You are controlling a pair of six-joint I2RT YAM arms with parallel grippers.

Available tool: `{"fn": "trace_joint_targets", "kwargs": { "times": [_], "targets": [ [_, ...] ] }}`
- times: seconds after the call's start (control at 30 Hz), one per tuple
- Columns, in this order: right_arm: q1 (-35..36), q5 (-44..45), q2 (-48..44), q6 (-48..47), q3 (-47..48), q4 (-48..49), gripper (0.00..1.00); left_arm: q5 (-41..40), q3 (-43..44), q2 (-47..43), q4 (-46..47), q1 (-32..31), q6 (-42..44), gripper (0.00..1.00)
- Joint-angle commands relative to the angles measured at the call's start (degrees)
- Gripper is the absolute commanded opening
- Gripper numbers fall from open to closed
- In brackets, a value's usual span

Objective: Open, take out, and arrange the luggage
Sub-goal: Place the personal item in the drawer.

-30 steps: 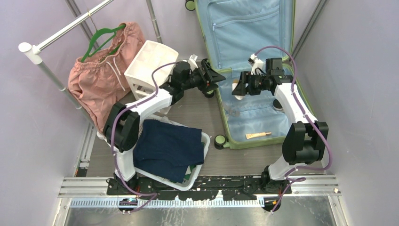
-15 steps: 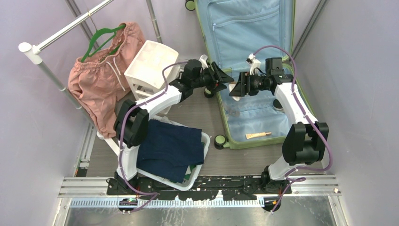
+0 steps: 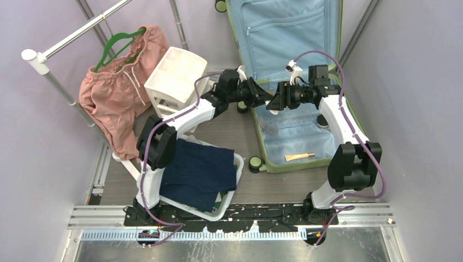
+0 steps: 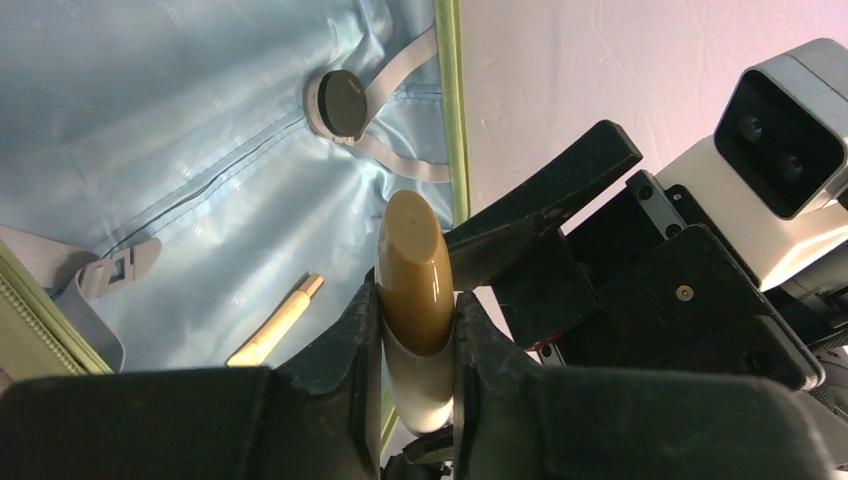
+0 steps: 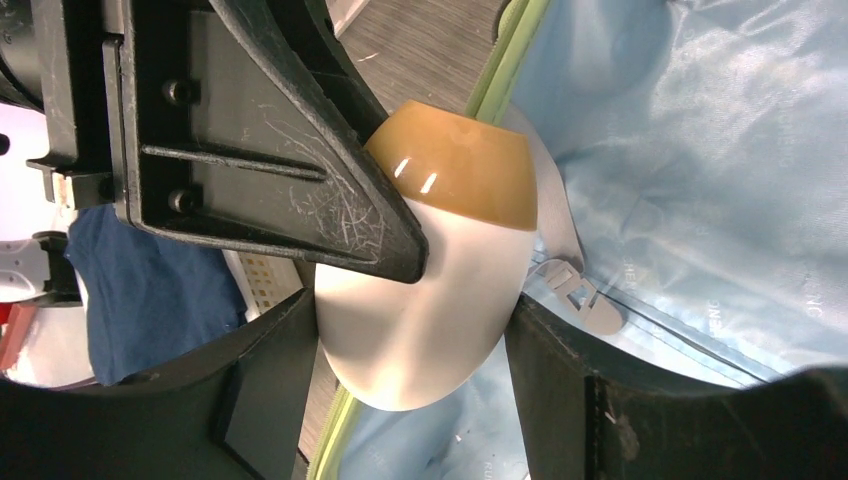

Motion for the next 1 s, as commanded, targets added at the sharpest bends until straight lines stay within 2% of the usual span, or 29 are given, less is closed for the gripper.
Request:
{"fn": "trace_joint_targets", "kwargs": {
  "times": [0.0,0.07,0.13,0.3,0.33,0.47,0.6,0.77,0.97],
  "targets": [
    [0.62,-2.43,-1.68,-0.03,2.35,1.79,0.24,3.55,3.2,-0.01,3.96,-0.42,-0.99,0.04],
    [0.63,-2.15,-1.72,0.03,2.54,1.56,0.27,3.88,3.12,-0.29,4.41,-0.4,-1.07,0.0],
    [0.62,-2.07,-1.68,0.15,2.83,1.05,0.38,3.46,2.81,-1.19,3.85,-0.34,0.21,0.0],
    [0.63,-2.0,-2.06,-3.19,3.57,-2.63,0.97,-0.87,1.87,-5.19,-0.93,0.01,7.36,0.0],
    [0.62,-2.25,-2.01,-4.59,3.74,-3.85,0.99,-1.85,1.53,-6.14,-1.9,0.3,8.65,0.0],
    [0.65,-3.95,-1.95,-11.05,4.08,-8.85,1.0,-4.92,0.54,-9.67,-6.28,1.53,14.58,0.0],
    [0.65,-6.8,-3.19,-16.39,3.94,-12.27,1.0,-9.52,1.52,-13.2,-16.75,2.08,25.85,0.0],
    [0.63,-6.38,-3.69,-18.33,3.73,-13.77,1.0,-21.88,7.59,-16.33,-36.07,1.97,44.74,0.0],
    [0.62,-2.57,-1.88,-14.68,0.86,-11.64,1.0,-38.87,10.96,-19.1,-48.5,1.85,61.65,0.0]
  ]
}}
